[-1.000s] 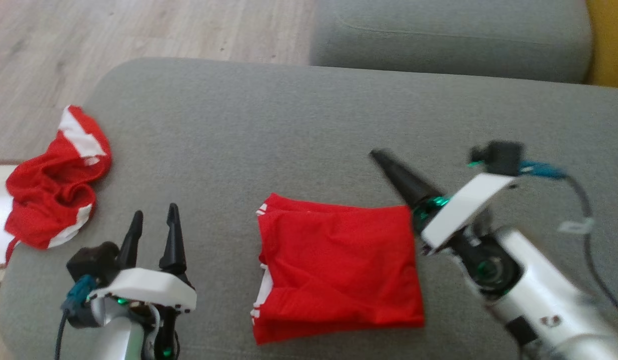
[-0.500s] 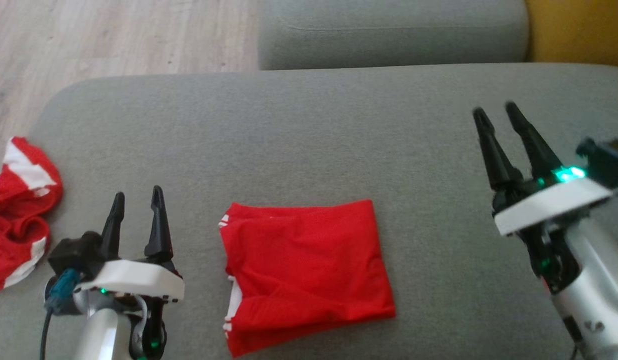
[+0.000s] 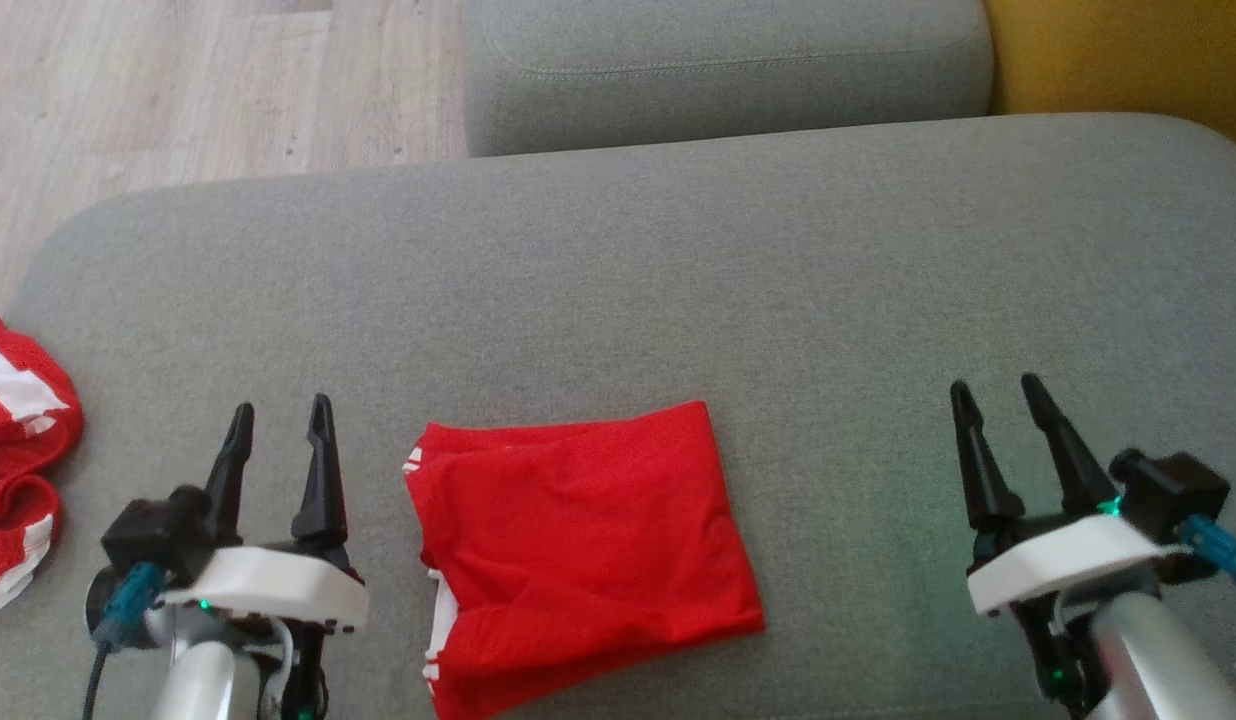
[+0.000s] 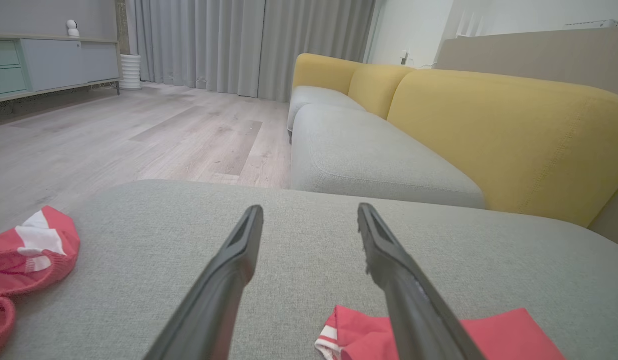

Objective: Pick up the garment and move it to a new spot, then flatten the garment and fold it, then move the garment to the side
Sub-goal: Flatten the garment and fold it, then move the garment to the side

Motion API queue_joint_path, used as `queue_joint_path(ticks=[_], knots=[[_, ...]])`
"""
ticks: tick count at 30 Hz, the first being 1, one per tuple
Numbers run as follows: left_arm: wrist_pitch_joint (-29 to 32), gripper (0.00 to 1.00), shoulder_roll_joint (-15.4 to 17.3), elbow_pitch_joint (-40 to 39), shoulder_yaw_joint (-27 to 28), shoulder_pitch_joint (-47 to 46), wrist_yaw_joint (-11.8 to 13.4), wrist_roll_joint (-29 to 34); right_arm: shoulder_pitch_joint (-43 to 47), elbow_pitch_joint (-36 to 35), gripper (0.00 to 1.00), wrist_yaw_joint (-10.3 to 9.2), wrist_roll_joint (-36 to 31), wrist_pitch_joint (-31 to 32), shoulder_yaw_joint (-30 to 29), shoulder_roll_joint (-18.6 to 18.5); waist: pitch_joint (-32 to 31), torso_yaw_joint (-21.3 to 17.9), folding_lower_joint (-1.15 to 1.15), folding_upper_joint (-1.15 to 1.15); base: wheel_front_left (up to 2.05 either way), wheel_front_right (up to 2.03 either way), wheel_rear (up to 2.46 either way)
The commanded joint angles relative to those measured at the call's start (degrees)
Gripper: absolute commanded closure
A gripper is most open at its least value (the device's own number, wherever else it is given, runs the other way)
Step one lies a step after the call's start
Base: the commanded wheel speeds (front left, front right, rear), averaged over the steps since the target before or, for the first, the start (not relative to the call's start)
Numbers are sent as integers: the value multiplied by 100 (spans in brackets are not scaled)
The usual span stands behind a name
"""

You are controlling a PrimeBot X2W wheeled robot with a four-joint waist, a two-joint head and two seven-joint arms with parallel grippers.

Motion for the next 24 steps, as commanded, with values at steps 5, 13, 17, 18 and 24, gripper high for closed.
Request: queue_joint_path(ticks=[5,13,17,18,24], knots=[[-70,0,13,-208,205,-93,-55,112,-23,-216,0,-4,-270,-74,-22,114,-18,-21,0,0,0,0,0],[-70,0,-34,-83,222,-156,-136,174,-149,-269,0,-4,-263,235,197,210,0,72,0,0,0,0,0],[-70,0,-58,-54,196,-191,-148,192,-457,-103,0,-4,79,781,706,281,45,211,0,0,0,0,0],[-70,0,-64,-43,186,-206,-151,194,-561,-36,0,-4,168,920,860,291,60,262,0,0,0,0,0],[-70,0,-98,17,112,-318,-158,185,-1203,683,0,-4,630,1726,1561,348,161,635,0,0,0,0,0]])
